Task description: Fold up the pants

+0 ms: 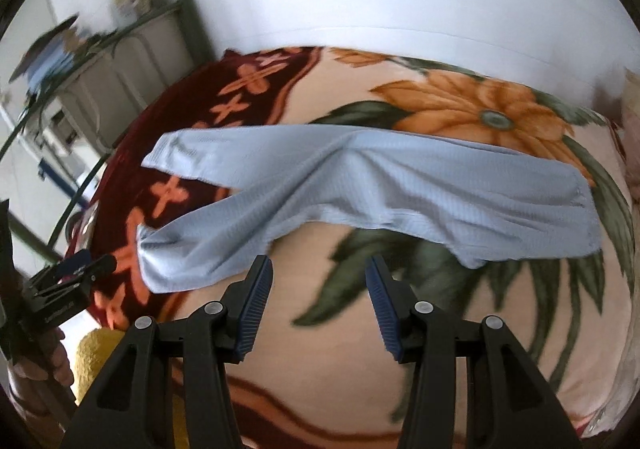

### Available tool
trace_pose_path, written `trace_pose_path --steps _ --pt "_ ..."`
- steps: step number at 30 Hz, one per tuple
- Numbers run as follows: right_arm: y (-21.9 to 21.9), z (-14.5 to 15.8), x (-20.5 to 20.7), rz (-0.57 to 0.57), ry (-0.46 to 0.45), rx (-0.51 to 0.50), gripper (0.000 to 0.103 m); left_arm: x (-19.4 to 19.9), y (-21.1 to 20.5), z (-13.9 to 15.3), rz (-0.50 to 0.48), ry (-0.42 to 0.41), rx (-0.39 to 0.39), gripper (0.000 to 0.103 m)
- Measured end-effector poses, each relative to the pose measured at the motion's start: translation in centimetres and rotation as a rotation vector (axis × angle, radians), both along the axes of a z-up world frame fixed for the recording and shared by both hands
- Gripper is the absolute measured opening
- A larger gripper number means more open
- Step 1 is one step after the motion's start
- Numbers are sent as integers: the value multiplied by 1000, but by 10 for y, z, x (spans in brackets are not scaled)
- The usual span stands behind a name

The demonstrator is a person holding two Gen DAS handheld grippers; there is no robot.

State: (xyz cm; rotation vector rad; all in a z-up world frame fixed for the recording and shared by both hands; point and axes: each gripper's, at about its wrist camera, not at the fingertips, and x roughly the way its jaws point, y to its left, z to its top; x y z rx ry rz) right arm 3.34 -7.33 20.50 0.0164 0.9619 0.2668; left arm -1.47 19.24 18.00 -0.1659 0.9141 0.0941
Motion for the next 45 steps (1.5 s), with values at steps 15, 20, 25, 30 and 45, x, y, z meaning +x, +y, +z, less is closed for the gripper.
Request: trace_pose_path --steps 15,20,25,30,45 --pt "149 -72 21 291 128 7 50 7 65 -59 72 139 -156 77" --pt "170 -95 30 291 205 93 50 11 82 -68 78 178 -241 77" --pt "190 -105 41 255 238 124 50 11 86 -69 113 242 -167 77" --pt "204 -112 52 234 267 131 50 8 91 -68 117 254 -159 77" --pt "211 -130 65 295 308 74 12 10 95 -73 128 274 -147 77"
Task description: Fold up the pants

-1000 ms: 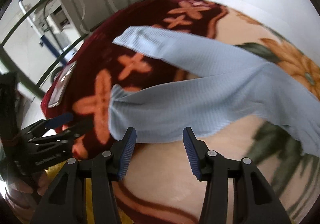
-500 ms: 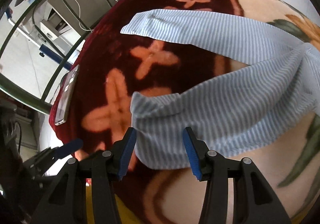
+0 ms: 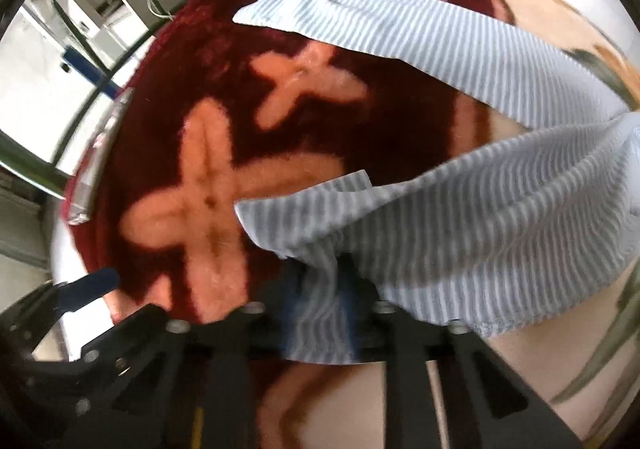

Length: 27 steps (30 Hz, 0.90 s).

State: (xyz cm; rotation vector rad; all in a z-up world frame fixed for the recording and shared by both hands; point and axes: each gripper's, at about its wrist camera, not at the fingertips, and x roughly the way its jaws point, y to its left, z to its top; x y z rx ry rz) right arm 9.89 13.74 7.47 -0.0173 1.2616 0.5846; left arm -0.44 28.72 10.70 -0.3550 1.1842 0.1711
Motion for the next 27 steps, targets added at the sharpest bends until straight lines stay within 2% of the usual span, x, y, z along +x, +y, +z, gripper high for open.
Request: trace_pose_path --steps 2,6,11,14,17,19,22,27 --pt "-17 11 5 -24 12 49 10 4 -6 3 -13 -11 0 77" --pt "-63 42 14 -69 -46 79 10 18 -22 7 -56 -35 5 77" --pt "-120 65 30 -138 -107 31 10 41 -53 9 -107 -64 -15 77" --pt "-153 65 40 -185 -130 -36 10 56 -73 9 -137 -83 -26 77" --pt "-183 52 51 -231 -101 -72 11 71 -92 5 -172 -93 -22 77" --pt "-198 42 56 -263 -89 -107 18 78 -102 0 -184 -94 -18 77" --pt "-219 37 58 -314 -111 -164 20 87 -114 -11 -195 -79 -18 77" --pt "-233 53 42 -343 -151 -99 31 90 -121 -27 -183 -54 -6 77"
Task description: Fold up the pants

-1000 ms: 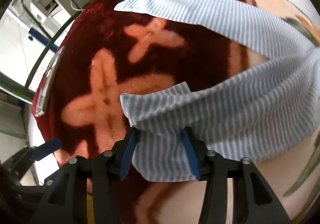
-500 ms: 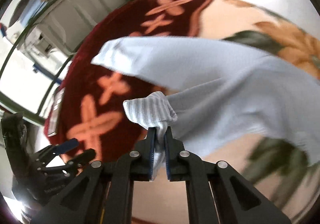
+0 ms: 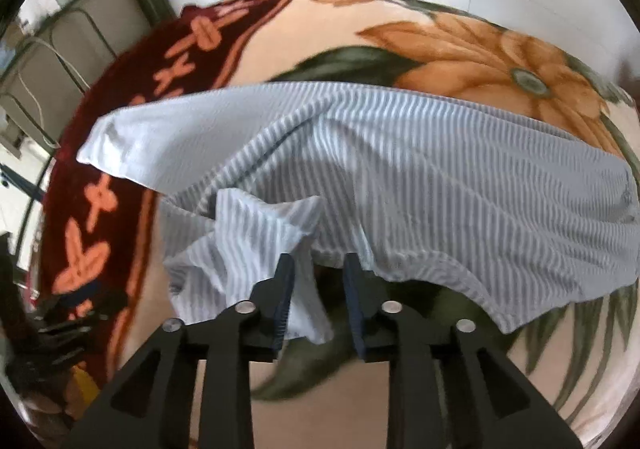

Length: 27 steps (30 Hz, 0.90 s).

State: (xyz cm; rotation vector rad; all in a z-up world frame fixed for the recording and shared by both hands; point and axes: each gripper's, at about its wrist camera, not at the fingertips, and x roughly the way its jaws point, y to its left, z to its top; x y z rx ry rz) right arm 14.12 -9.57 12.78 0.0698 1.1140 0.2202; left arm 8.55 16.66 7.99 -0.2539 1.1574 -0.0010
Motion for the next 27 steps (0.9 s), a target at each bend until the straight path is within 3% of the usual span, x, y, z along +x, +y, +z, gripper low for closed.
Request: trace_pose_path --steps 4,7,14,18,20,22,27 --pt "16 9 -14 36 -53 13 39 0 0 -6 0 11 6 77" --pt "37 4 -21 95 -68 18 55 1 0 -5 4 2 5 77" --pt "65 -41 -10 122 -13 -142 56 -3 4 -3 4 -7 7 77" --pt "59 -57 -10 96 15 -103 55 -3 4 -2 1 -13 8 77" --pt "54 -58 -11 83 18 -93 39 -5 4 -2 -3 -12 16 77" --pt "44 -55 -10 64 40 -29 15 -6 4 -2 -5 -11 27 77" --pt "21 -14 -14 48 23 195 10 -10 6 2 6 -21 41 77"
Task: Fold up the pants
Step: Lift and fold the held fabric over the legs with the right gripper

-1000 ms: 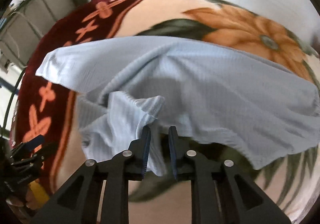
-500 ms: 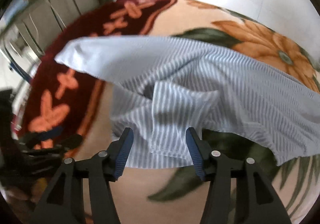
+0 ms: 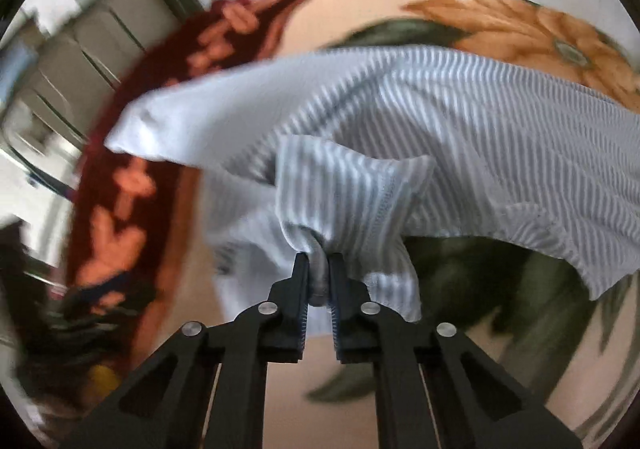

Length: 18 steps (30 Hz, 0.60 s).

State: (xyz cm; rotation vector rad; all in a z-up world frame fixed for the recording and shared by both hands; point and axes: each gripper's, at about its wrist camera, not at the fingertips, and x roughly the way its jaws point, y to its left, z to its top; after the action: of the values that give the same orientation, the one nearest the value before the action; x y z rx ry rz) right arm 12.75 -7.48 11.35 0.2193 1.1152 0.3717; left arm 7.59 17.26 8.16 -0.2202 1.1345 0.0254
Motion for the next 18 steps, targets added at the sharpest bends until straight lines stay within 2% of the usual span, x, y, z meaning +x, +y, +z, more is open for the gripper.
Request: trace_pose_path --steps 5,11,15,18 --pt "5 44 6 28 -28 142 10 -1 4 9 8 -9 14 77" --pt "45 111 30 76 -80 300 10 -4 17 28 20 -41 56 77" --pt "89 152 49 133 -152 303 10 -2 35 36 48 -57 52 77" --pt "126 166 61 172 -173 304 10 1 54 41 71 -73 69 77"
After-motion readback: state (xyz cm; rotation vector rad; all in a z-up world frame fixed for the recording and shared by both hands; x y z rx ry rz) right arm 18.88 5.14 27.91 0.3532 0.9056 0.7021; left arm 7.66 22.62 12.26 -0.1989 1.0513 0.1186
